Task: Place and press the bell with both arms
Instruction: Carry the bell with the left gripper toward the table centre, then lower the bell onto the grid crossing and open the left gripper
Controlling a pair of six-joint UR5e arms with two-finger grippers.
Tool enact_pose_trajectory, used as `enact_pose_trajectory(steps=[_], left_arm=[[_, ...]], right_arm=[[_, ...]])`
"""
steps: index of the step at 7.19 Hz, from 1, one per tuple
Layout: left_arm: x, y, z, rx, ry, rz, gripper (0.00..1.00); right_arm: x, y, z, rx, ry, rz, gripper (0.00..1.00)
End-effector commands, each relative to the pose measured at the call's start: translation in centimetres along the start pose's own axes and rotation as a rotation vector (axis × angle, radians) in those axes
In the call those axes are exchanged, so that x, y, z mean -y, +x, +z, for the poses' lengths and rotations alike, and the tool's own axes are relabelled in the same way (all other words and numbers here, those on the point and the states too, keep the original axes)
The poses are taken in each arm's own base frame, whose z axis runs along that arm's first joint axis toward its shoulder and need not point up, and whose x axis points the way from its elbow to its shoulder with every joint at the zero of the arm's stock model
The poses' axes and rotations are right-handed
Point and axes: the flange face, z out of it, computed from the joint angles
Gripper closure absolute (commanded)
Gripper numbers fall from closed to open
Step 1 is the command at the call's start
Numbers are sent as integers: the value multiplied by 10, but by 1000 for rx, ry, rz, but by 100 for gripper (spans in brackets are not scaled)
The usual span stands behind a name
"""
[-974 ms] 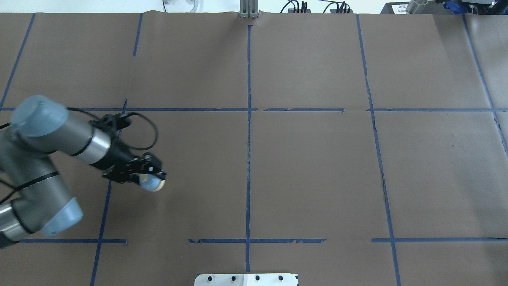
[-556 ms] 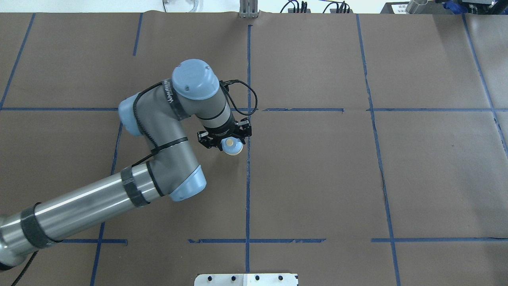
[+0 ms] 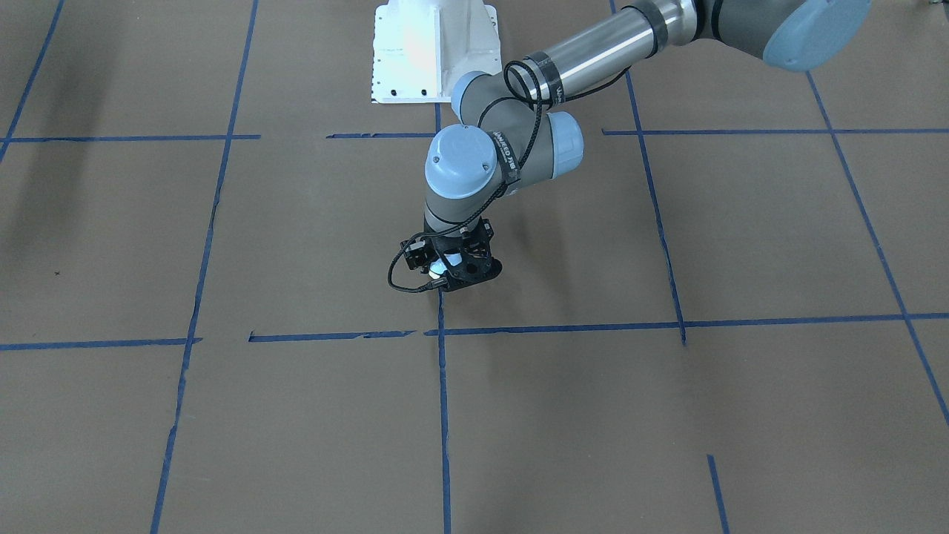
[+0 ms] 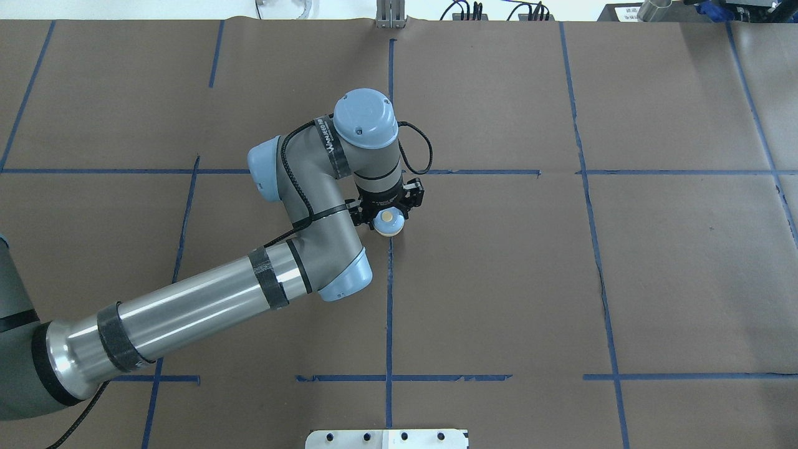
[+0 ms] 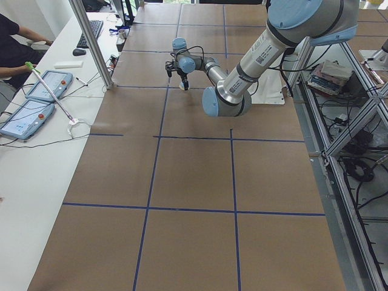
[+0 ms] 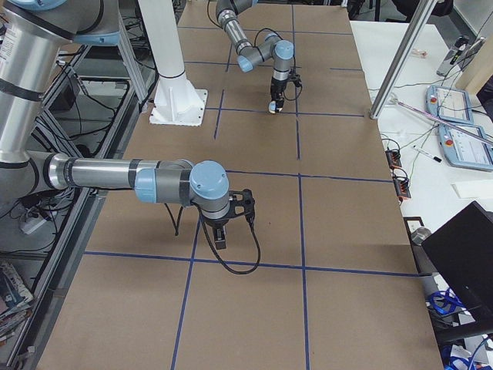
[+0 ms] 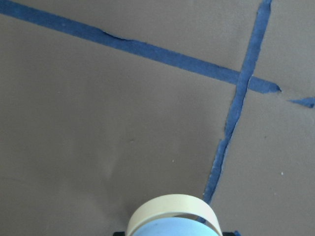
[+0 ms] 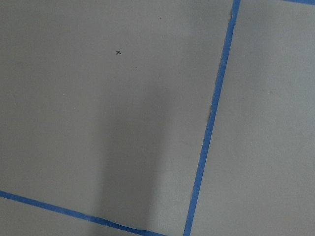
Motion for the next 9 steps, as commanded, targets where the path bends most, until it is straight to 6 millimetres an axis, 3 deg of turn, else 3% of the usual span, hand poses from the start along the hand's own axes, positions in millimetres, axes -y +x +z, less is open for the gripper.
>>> enact_pose_trajectory(steps=[1, 2, 4, 5, 7, 8, 9], left_arm=[[-2, 3, 1, 2, -3, -3, 73], [-2, 3, 1, 2, -3, -3, 56], [-2, 3, 1, 2, -1, -3, 6], [-2, 4, -1, -1, -1, -4, 0], [-2, 7, -16, -27, 4, -25, 0], [-6, 8, -49, -54, 14, -47, 0], [-19, -2, -77, -71, 15, -42, 0]], right_arm=[[-2, 0, 1, 0, -2, 2, 0], [-4, 1, 1, 1, -3, 6, 0], [-4, 0, 1, 2, -4, 6, 0], [-3, 0, 1, 2, -4, 8, 0], [-1, -5, 1, 58, 7, 13, 0], [7, -12, -2, 91, 19, 17, 0], [41, -26, -16, 94, 55, 36, 0]])
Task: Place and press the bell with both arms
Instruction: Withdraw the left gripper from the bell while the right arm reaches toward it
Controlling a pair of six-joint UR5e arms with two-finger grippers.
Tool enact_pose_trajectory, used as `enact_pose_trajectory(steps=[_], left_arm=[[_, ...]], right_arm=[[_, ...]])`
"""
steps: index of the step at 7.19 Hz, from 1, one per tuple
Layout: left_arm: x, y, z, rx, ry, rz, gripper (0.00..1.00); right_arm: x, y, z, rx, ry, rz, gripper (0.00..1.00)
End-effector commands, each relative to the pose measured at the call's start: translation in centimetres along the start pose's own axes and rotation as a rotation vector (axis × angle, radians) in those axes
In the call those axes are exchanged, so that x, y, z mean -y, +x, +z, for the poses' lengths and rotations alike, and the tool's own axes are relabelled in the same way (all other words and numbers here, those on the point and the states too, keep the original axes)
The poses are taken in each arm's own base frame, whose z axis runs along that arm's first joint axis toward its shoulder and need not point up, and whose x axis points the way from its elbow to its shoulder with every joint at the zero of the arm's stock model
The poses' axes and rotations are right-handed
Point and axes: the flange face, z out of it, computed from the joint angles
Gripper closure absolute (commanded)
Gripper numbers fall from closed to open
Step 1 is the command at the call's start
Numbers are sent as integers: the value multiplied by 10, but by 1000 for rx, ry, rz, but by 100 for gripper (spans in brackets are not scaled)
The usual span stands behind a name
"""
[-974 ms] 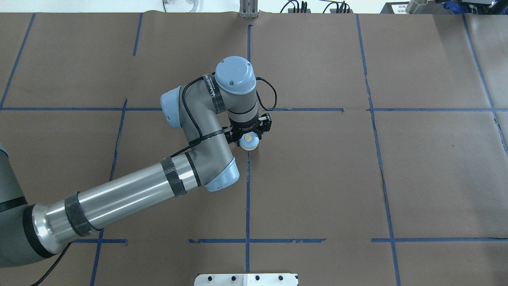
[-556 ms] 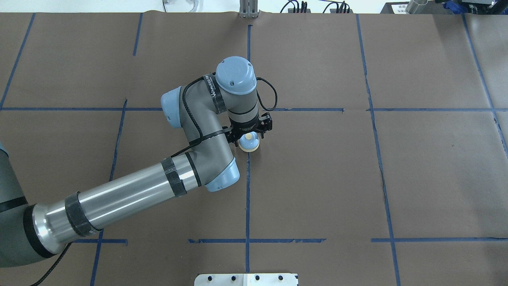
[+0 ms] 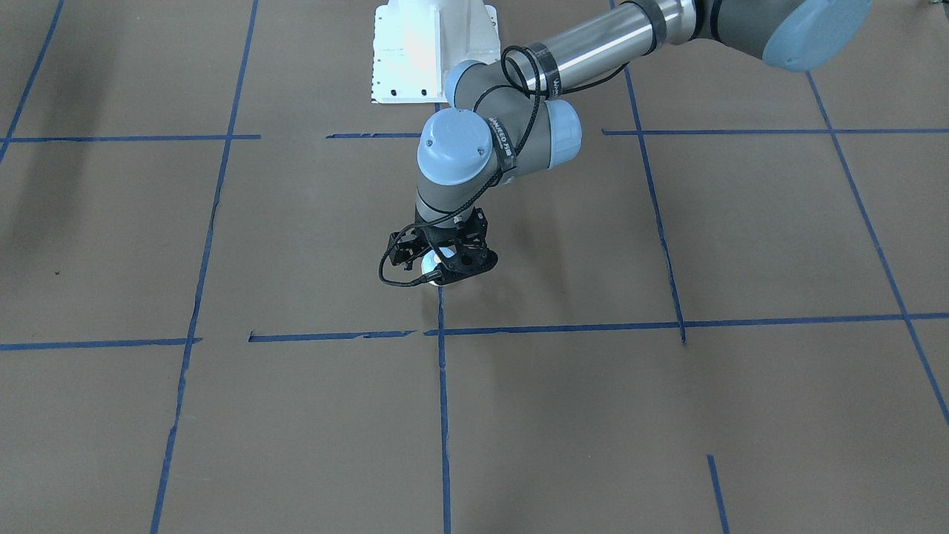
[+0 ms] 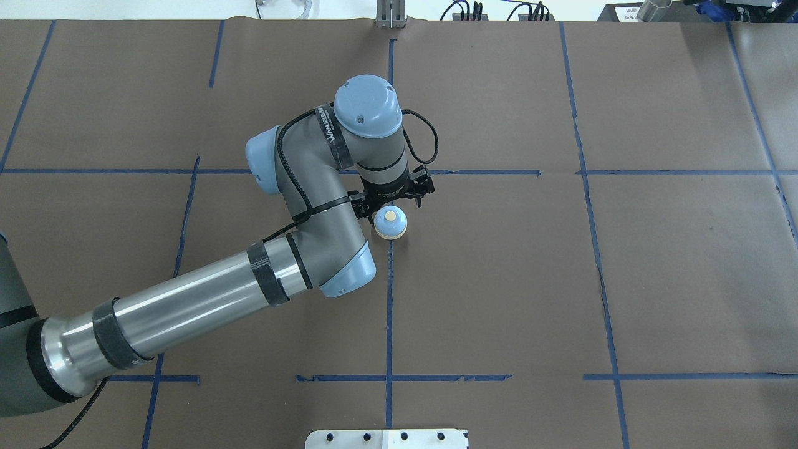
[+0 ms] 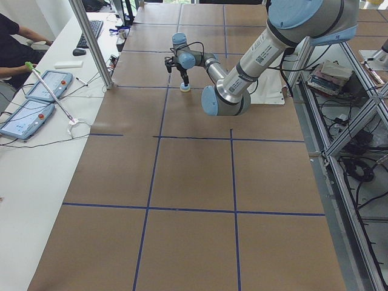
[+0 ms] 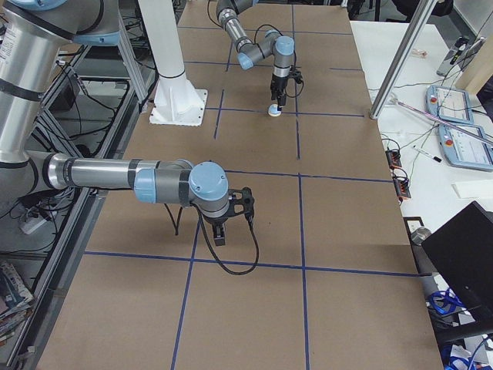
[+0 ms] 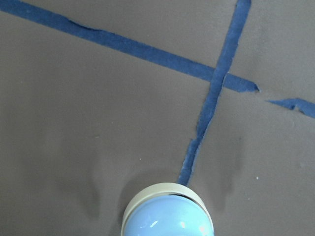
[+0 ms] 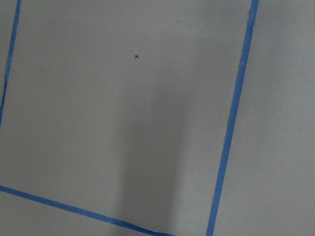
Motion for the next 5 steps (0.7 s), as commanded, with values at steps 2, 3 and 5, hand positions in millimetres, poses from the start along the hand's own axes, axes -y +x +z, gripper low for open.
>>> enact_pose_trajectory(steps=[2, 3, 5], left_arm=[[-33, -67, -77, -69, 6, 15, 0], [-36, -88, -83, -72, 7, 16, 0], [-32, -120, -93, -79, 19, 13, 0]], right_arm=[[120, -119, 7, 41, -2, 63, 0], [171, -201, 25, 37, -7, 134, 0], [212, -384, 75, 38, -3, 237, 0]])
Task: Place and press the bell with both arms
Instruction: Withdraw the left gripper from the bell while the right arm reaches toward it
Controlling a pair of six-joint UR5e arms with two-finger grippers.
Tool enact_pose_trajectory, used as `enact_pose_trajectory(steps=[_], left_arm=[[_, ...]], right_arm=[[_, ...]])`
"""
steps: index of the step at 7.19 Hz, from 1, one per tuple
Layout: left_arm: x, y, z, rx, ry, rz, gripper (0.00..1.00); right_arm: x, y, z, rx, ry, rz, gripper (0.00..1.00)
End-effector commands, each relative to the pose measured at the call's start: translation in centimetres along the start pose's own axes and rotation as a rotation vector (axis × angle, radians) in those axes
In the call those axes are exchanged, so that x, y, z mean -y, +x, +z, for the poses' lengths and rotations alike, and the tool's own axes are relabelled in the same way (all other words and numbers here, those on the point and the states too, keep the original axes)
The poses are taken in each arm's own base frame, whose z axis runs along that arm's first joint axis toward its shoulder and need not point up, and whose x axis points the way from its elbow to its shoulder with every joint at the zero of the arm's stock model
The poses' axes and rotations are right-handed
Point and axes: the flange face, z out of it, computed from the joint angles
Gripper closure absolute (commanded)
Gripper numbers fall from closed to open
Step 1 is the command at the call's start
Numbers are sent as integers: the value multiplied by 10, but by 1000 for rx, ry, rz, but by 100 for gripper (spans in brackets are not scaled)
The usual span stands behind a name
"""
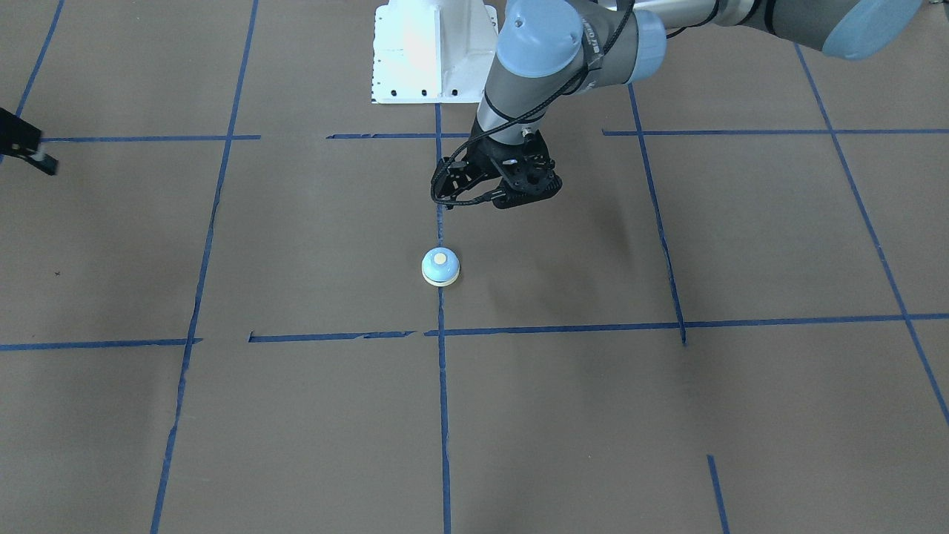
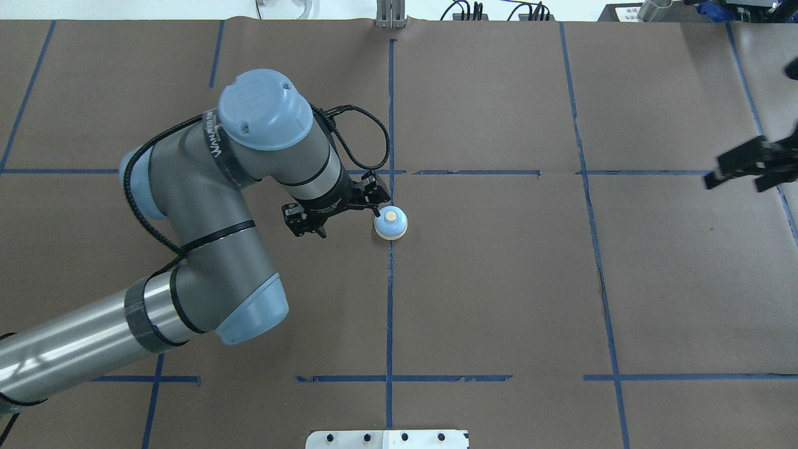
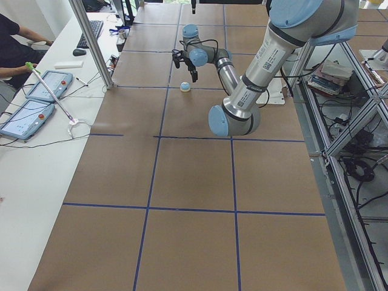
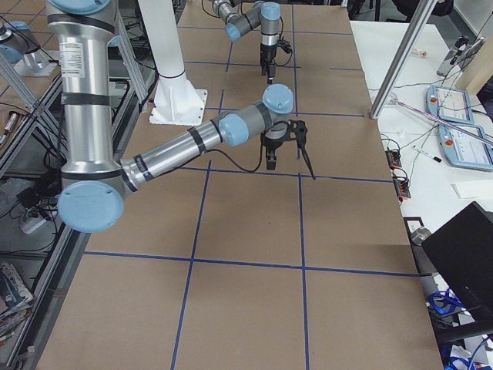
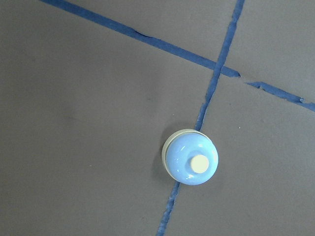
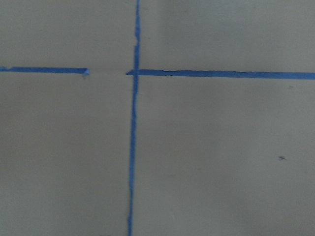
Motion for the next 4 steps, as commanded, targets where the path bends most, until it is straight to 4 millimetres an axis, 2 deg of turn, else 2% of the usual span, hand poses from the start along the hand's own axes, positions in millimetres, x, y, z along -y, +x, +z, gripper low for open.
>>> enact_pose_trajectory(steps=[1, 2, 3, 4], left_arm=[[0, -51, -23, -12, 14, 4, 0], [2, -76, -42, -26, 34, 20, 0], [13, -97, -60, -33, 62, 53, 0], [13, -134, -64, -6, 66, 96, 0]], right_arm=[[-30, -212, 78, -1, 38, 150, 0], [-51, -293, 120, -16, 127, 203, 0], [-51, -353, 157, -35, 174, 214, 0], [-37, -394, 181, -56, 182, 251, 0]])
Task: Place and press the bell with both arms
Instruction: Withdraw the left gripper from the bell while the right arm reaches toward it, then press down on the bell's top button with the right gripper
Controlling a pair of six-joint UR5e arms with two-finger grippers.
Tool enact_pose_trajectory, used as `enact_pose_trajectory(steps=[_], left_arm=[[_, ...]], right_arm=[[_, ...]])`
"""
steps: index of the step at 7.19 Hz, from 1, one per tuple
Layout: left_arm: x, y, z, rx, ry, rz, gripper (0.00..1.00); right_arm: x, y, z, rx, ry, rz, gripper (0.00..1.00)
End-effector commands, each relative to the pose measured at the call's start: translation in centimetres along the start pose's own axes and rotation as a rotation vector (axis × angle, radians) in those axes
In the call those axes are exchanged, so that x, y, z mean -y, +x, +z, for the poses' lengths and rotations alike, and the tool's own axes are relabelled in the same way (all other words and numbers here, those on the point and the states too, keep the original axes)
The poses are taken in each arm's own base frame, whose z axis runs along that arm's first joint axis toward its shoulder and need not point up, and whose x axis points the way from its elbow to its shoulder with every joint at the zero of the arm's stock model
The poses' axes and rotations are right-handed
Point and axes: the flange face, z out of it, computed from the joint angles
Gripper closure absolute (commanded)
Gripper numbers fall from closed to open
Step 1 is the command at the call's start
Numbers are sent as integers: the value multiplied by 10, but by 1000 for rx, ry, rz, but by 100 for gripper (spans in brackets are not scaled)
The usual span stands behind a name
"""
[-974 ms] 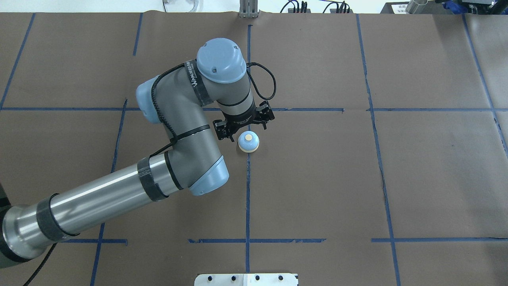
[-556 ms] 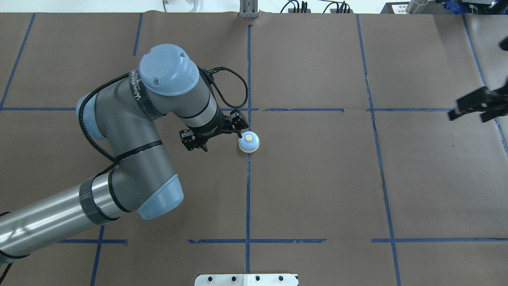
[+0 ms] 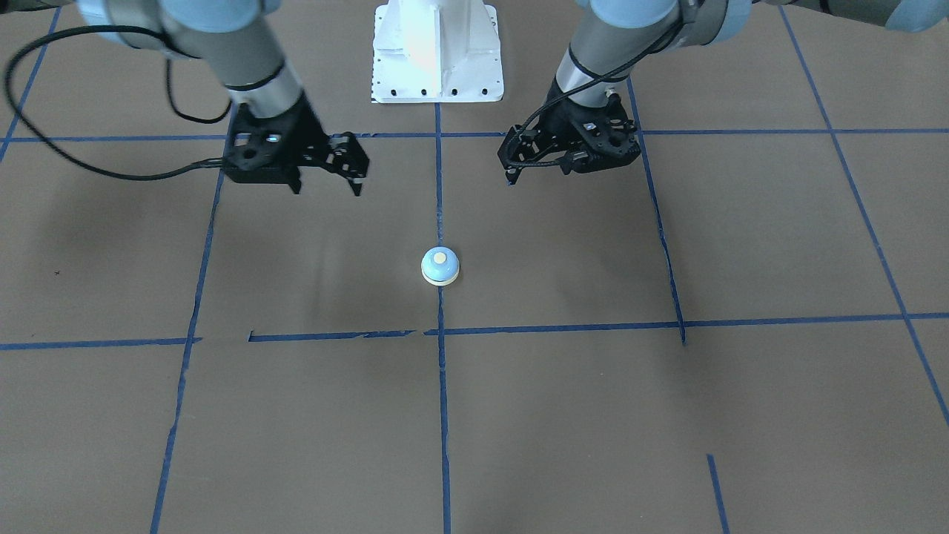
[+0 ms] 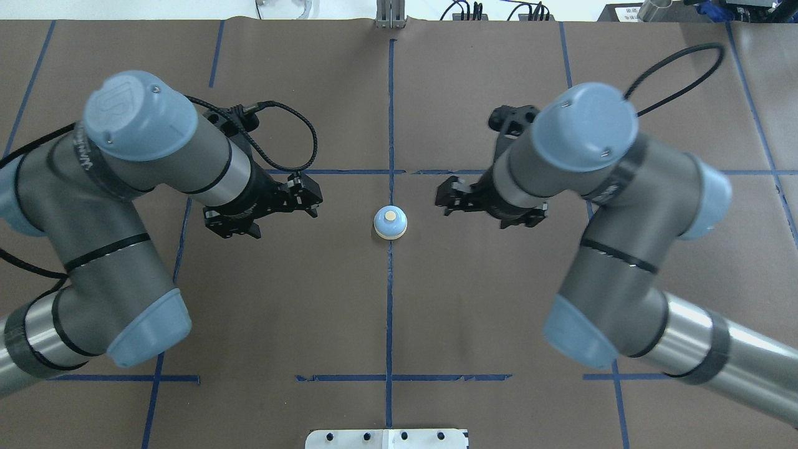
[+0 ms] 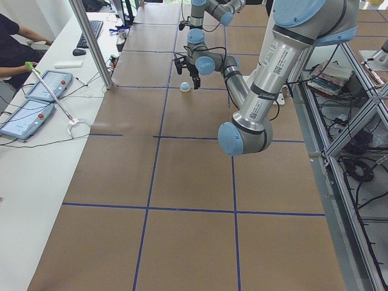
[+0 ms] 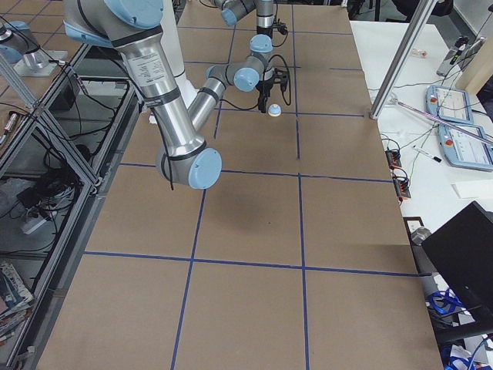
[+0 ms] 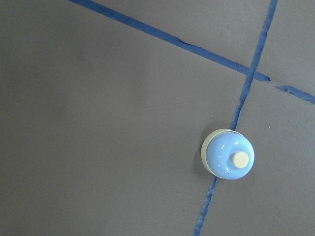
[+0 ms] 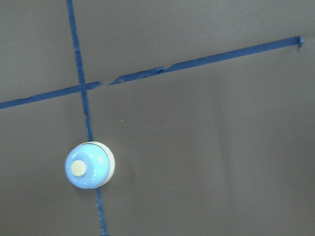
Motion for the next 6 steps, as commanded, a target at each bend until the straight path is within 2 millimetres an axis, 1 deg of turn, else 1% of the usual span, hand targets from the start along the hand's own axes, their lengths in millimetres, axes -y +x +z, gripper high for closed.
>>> enact_pose_trajectory(steps=[1, 2, 4, 5, 6], left_arm=[[-5, -62, -22, 24, 13, 49, 0], [-9, -75, -18, 45, 7, 44, 0], [-7, -82, -14, 66, 7, 32, 0], [-7, -86, -10, 109, 5, 13, 0], [-8, -87, -8, 131, 3, 5, 0]], right_arm=[[-13, -76, 34, -24, 34, 75, 56], [-9, -77, 50, -53, 32, 71, 100], [-2, -98, 65, -79, 30, 80, 100], [1, -117, 70, -87, 29, 88, 100], [7, -122, 75, -97, 32, 97, 100]])
